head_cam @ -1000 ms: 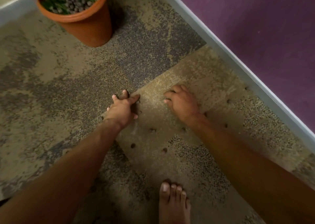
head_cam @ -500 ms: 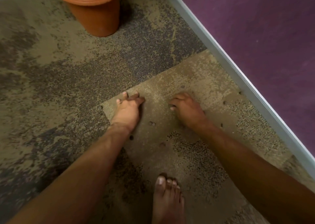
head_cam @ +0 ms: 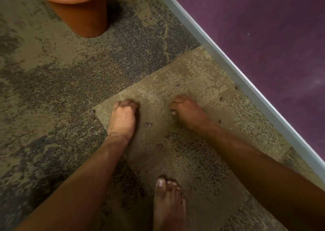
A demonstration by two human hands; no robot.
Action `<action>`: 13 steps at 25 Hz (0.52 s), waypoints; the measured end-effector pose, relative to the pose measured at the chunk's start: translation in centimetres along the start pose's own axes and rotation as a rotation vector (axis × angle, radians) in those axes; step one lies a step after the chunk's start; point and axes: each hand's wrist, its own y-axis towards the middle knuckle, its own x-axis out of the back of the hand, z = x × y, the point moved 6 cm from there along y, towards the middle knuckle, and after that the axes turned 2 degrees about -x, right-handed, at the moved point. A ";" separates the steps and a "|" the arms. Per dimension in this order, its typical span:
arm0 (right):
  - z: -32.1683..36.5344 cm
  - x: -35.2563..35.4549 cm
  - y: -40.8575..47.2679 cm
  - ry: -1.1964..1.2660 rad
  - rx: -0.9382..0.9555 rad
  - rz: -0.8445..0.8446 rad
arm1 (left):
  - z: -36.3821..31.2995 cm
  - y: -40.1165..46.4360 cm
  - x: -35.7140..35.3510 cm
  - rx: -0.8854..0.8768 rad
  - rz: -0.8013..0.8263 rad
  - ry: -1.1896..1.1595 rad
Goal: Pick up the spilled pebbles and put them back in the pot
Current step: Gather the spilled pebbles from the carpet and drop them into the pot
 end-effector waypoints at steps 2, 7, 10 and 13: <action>0.2 -0.3 -0.6 -0.022 -0.027 -0.029 | -0.1 0.0 0.3 0.001 0.009 0.007; 0.4 -0.5 -0.8 0.040 -0.106 -0.074 | -0.5 1.2 0.7 0.019 0.094 0.063; -0.5 0.3 -0.8 0.267 -0.222 -0.128 | 0.1 1.6 1.3 0.115 0.118 -0.052; -0.3 0.6 0.2 0.282 -0.218 -0.088 | 0.3 1.7 2.1 0.180 0.077 -0.203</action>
